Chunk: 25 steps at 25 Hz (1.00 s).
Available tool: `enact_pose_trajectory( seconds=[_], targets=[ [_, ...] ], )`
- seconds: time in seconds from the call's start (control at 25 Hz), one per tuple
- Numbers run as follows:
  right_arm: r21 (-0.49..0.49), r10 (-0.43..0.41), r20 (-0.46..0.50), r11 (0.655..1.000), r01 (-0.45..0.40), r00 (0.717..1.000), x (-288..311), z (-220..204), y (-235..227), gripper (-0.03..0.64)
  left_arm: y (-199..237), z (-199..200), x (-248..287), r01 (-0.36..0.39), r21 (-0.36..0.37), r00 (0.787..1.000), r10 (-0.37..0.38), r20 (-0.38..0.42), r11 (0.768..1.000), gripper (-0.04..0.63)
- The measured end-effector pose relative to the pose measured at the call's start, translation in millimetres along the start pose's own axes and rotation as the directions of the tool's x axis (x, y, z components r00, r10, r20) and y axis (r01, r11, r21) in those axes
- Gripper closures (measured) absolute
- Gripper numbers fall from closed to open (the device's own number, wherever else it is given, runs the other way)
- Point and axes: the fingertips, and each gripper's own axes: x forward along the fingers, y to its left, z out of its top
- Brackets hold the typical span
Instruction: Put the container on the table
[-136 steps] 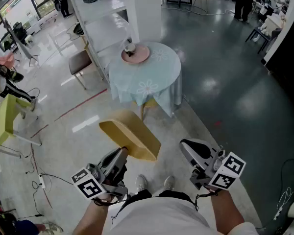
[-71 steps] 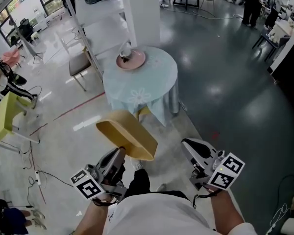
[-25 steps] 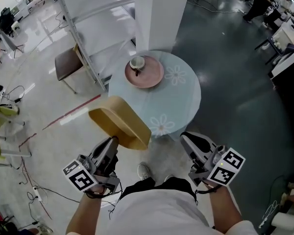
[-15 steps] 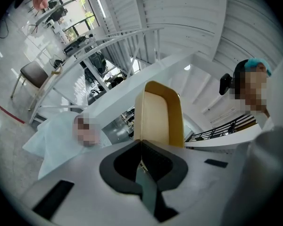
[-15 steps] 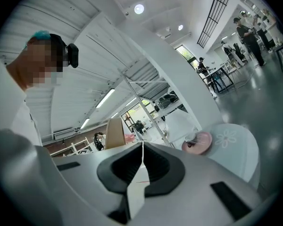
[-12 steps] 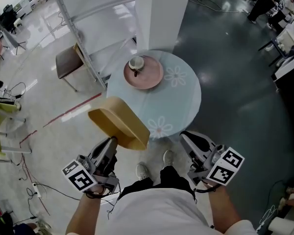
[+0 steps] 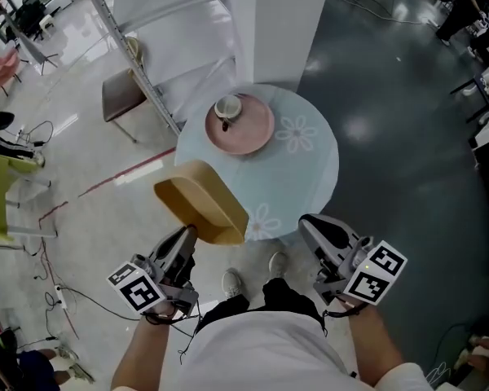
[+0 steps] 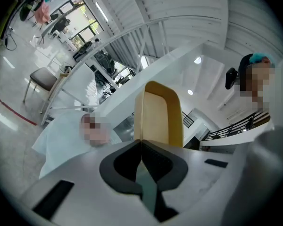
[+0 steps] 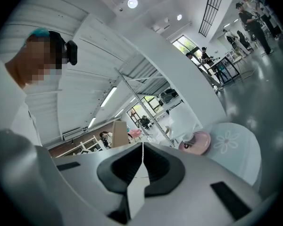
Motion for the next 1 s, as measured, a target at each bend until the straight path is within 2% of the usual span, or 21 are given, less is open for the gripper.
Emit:
enact_pose_trajectory(
  seconds=[0.32,0.64,1.0],
  targets=[
    [0.048,0.045,-0.062,0.998,-0.042,0.997,16.9,2.1,-82.4,0.592,36.0,-25.2,69.1,-0.096,0.004,0.995,0.096,-0.04,0.995,0.569],
    [0.072,0.036,-0.106,0.997,-0.028,0.994,18.9,1.5,-83.7,0.592,56.7,-41.0,73.9,-0.156,0.029,0.978,0.159,-0.136,0.987,0.57],
    [0.12,-0.001,-0.143,0.993,0.019,0.99,11.2,-9.8,-130.1,0.592,92.1,-80.5,112.1,-0.215,0.03,0.944,0.216,-0.249,0.976,0.569]
  ],
)
